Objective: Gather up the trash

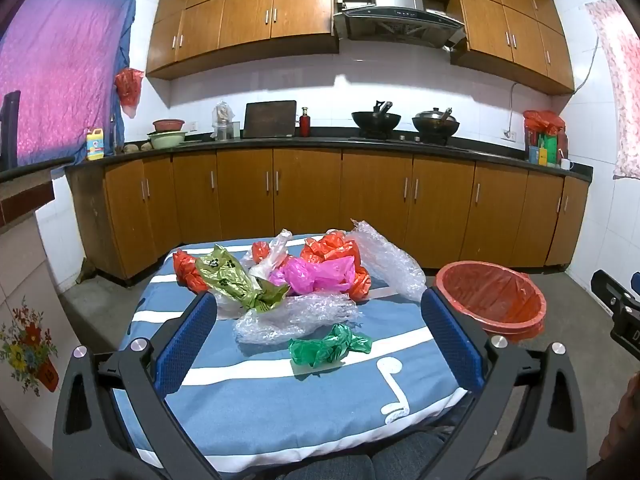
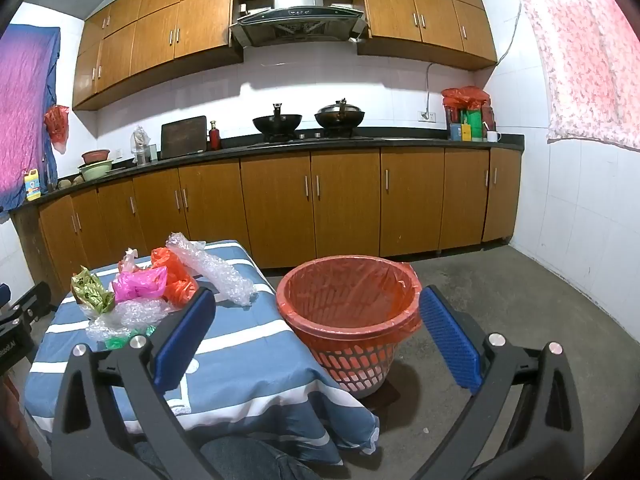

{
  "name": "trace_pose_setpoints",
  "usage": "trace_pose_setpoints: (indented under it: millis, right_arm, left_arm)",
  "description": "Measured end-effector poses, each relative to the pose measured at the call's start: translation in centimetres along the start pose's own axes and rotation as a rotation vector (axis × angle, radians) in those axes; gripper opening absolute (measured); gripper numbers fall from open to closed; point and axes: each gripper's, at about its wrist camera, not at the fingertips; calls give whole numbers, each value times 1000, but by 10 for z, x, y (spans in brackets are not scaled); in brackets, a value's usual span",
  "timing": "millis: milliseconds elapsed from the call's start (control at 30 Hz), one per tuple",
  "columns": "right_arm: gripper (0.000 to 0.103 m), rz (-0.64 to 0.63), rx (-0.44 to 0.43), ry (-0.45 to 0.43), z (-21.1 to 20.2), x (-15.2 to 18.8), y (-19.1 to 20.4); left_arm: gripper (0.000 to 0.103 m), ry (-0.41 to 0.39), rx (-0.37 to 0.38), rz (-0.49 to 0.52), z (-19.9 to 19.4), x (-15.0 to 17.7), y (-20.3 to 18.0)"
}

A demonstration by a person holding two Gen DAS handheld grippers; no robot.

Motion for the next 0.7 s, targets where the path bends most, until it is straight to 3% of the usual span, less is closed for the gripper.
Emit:
trace_pose_setpoints:
  millis: [700]
  right_arm:
    - [99, 4, 1, 3, 1, 0, -1]
  left_arm:
    - [101, 1, 0, 2, 0, 0, 0]
Point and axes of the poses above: each gripper's, at about its wrist camera, not at the fingertips, and z roughly the way its jaws point, y to its left, x to its underside, and after that the axes turned 15 degrees about z, right-handed
